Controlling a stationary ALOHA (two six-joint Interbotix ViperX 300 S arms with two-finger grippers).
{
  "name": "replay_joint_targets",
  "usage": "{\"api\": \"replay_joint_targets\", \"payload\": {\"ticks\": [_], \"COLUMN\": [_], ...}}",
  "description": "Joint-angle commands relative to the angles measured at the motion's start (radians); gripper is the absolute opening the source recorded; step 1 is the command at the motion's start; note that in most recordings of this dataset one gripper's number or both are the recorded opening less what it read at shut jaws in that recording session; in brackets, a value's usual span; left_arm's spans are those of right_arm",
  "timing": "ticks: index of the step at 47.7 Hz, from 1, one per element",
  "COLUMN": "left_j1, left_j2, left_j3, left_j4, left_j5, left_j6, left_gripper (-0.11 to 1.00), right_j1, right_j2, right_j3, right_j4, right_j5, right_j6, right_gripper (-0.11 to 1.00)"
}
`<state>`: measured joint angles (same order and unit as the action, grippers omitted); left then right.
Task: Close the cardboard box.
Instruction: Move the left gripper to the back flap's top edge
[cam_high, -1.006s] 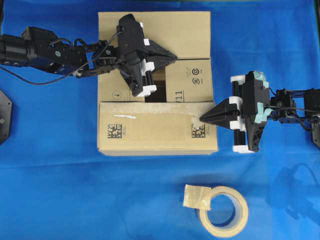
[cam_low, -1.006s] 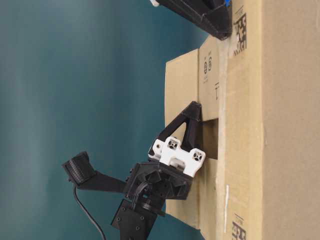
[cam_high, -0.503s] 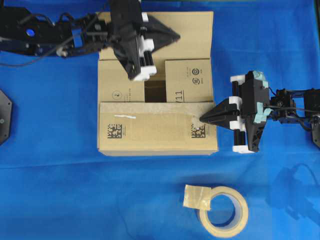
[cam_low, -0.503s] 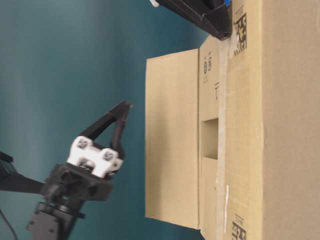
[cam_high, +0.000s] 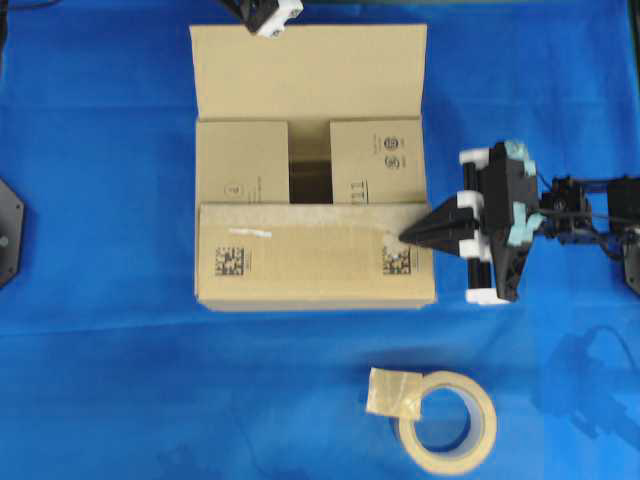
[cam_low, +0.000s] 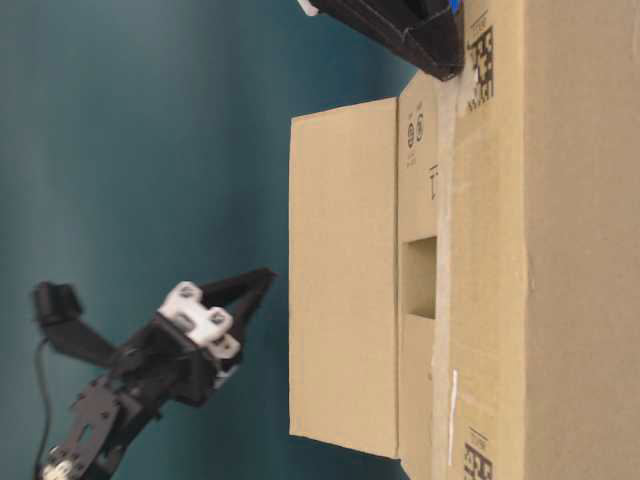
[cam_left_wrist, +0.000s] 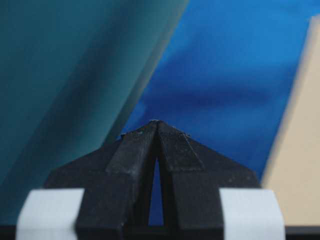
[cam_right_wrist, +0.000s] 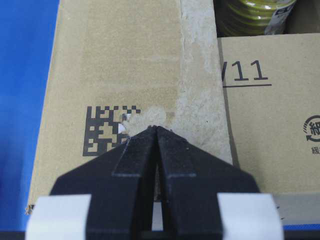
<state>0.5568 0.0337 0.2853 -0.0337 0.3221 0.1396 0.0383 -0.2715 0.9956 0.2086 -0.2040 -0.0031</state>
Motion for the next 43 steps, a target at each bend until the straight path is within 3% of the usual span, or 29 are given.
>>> {"api": "replay_joint_targets", "payload": {"ticks": [1,12,29,43], "left_j1": [0.012,-0.017,-0.040,-0.101], "left_j2": [0.014,0.043,0.025,-0.025], "left_j3": [-0.037,-0.046,-0.055,-0.058], "left_j4": [0.005,0.003,0.003,0.003], "left_j5": [0.041,0.124,0.152,0.238], "left_j6": [0.011,0.077,0.075,0.055], "left_gripper": [0.00,0.00,0.00,0.00], "right_j1": [-0.002,-0.003,-0.011,-0.014], "right_j2": [-0.002,-0.003,-0.003,-0.003], "right_j3": [-0.018,-0.018,-0.017,-0.017], "right_j4": [0.000,-0.002,-0.002,-0.003], "right_j5": [-0.008,-0.008,-0.011,-0.017], "right_j6": [-0.002,-0.002,-0.003,-0.003], "right_gripper": [0.00,0.00,0.00,0.00]}}
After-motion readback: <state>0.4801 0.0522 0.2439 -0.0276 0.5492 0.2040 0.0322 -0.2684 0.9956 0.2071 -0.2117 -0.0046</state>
